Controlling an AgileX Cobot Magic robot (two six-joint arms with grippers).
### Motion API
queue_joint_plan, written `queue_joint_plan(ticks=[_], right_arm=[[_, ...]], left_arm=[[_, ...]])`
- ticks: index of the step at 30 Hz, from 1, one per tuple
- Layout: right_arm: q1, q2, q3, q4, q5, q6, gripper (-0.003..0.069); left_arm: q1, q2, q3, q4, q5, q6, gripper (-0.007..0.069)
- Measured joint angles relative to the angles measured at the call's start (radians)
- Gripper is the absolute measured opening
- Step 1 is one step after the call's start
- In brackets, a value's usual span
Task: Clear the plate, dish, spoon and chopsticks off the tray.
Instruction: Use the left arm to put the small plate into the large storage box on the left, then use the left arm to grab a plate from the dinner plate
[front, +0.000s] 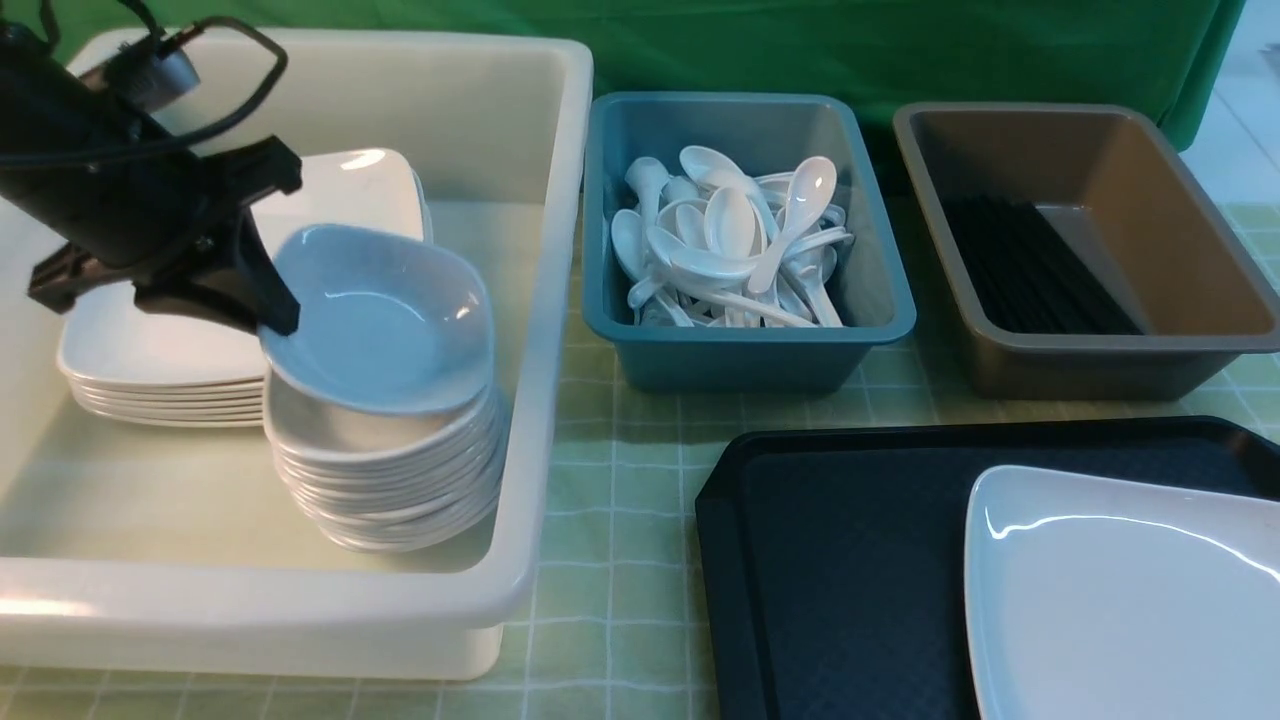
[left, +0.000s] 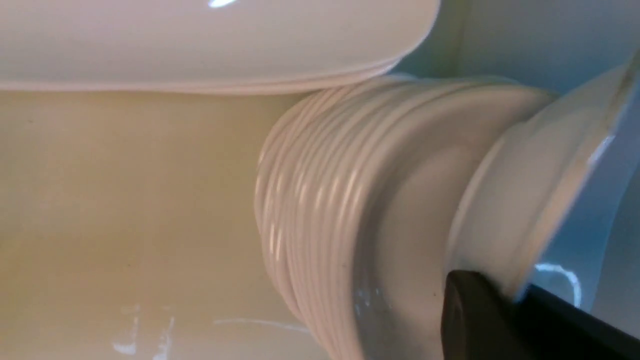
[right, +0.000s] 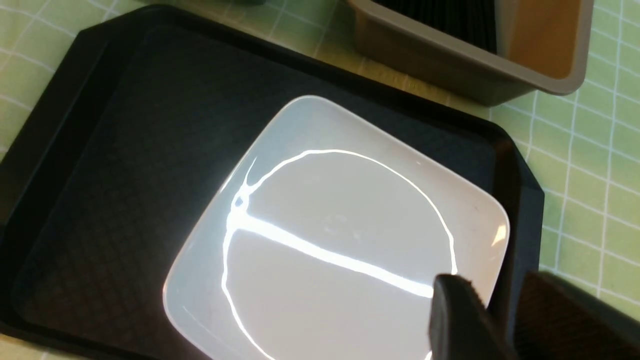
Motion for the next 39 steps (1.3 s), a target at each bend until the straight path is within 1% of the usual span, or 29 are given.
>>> queue_joint_plan(ticks=[2, 5, 7, 8, 9, 10, 11, 12, 14, 15, 16, 17, 18, 19, 21, 22, 24, 25, 26, 27, 28, 29, 31, 32, 34, 37, 38, 39], right_arm=[[0.000, 0.000, 0.000, 0.000, 0.000, 0.000, 0.0185], [0.000, 0.000, 0.000, 0.000, 0.000, 0.001, 0.0189], [0.000, 0.000, 0.000, 0.000, 0.000, 0.001, 0.0190], [0.000, 0.000, 0.000, 0.000, 0.000, 0.001, 0.0190], [0.000, 0.000, 0.000, -0.004, 0.000, -0.001, 0.0191], [0.000, 0.000, 0.000, -0.005, 0.000, -0.003, 0.0192], [0.000, 0.000, 0.000, -0.017, 0.000, -0.006, 0.0194], [0.000, 0.000, 0.000, -0.033, 0.000, -0.007, 0.0195], [0.000, 0.000, -0.003, -0.049, 0.001, -0.010, 0.0197], [0.000, 0.000, -0.008, -0.064, 0.007, -0.013, 0.0198], [0.000, 0.000, -0.016, -0.078, 0.011, -0.015, 0.0197], [0.000, 0.000, -0.021, -0.083, 0.013, -0.015, 0.0197], [0.000, 0.000, -0.024, -0.083, 0.013, -0.015, 0.0197], [0.000, 0.000, -0.035, -0.094, 0.015, -0.012, 0.0197], [0.000, 0.000, -0.050, -0.100, 0.019, -0.005, 0.0197], [0.000, 0.000, -0.058, -0.103, 0.024, -0.004, 0.0197], [0.000, 0.000, -0.064, -0.106, 0.027, 0.000, 0.0199], [0.000, 0.000, -0.067, -0.106, 0.030, 0.001, 0.0199], [0.000, 0.000, -0.068, -0.107, 0.031, 0.001, 0.0199], [0.000, 0.000, -0.068, -0.107, 0.031, 0.001, 0.0199], [0.000, 0.000, -0.068, -0.108, 0.033, 0.001, 0.0199], [0.000, 0.000, -0.068, -0.108, 0.034, 0.002, 0.0199], [0.000, 0.000, -0.068, -0.108, 0.038, 0.002, 0.0199], [0.000, 0.000, -0.068, -0.108, 0.039, 0.002, 0.0199], [0.000, 0.000, -0.068, -0.108, 0.042, 0.002, 0.0199], [0.000, 0.000, -0.068, -0.108, 0.042, 0.002, 0.0199], [0.000, 0.000, -0.068, -0.108, 0.044, 0.002, 0.0199], [0.000, 0.000, -0.068, -0.108, 0.044, 0.002, 0.0199]], left_arm=[[0.000, 0.000, 0.000, 0.014, 0.000, -0.015, 0.0106], [0.000, 0.000, 0.000, 0.020, 0.015, -0.022, 0.0202], [0.000, 0.000, -0.004, 0.035, 0.028, -0.011, 0.0286], [0.000, 0.000, -0.006, 0.035, 0.030, -0.009, 0.0294], [0.000, 0.000, -0.028, 0.073, 0.043, 0.009, 0.0356], [0.000, 0.000, -0.036, 0.078, 0.043, 0.009, 0.0361], [0.000, -0.003, -0.064, 0.115, 0.042, 0.001, 0.0395], [0.000, -0.011, -0.094, 0.133, 0.040, -0.021, 0.0412], [0.001, -0.026, -0.116, 0.122, 0.040, -0.045, 0.0413], [0.001, -0.043, -0.133, 0.085, 0.037, -0.057, 0.0404], [-0.012, -0.064, -0.135, 0.019, 0.034, -0.052, 0.0367], [-0.034, -0.077, -0.135, -0.017, 0.034, -0.035, 0.0333], [-0.034, -0.077, -0.135, -0.026, 0.034, -0.031, 0.0323], [-0.095, -0.087, -0.129, -0.078, 0.032, -0.003, 0.0244], [-0.197, -0.084, -0.113, -0.112, 0.032, 0.016, 0.0113], [-0.263, -0.074, -0.102, -0.120, 0.032, 0.020, 0.0060], [-0.360, -0.049, -0.092, -0.129, 0.027, 0.020, 0.0018], [-0.443, -0.018, -0.090, -0.136, 0.023, 0.020, 0.0001], [-0.546, 0.034, -0.094, -0.145, 0.011, 0.016, -0.0003], [-0.546, 0.034, -0.095, -0.147, 0.009, 0.016, -0.0003], [-0.626, 0.088, -0.110, -0.151, -0.007, 0.003, -0.0001], [-0.677, 0.130, -0.123, -0.151, -0.019, -0.009, 0.0003], [-0.772, 0.231, -0.174, -0.147, -0.070, -0.045, 0.0034], [-0.789, 0.256, -0.188, -0.143, -0.079, -0.051, 0.0048], [-0.841, 0.333, -0.243, -0.135, -0.120, -0.068, 0.0108], [-0.877, 0.408, -0.294, -0.128, -0.149, -0.080, 0.0183], [-0.899, 0.456, -0.323, -0.126, -0.163, -0.082, 0.0243], [-0.903, 0.467, -0.331, -0.126, -0.164, -0.082, 0.0250]])
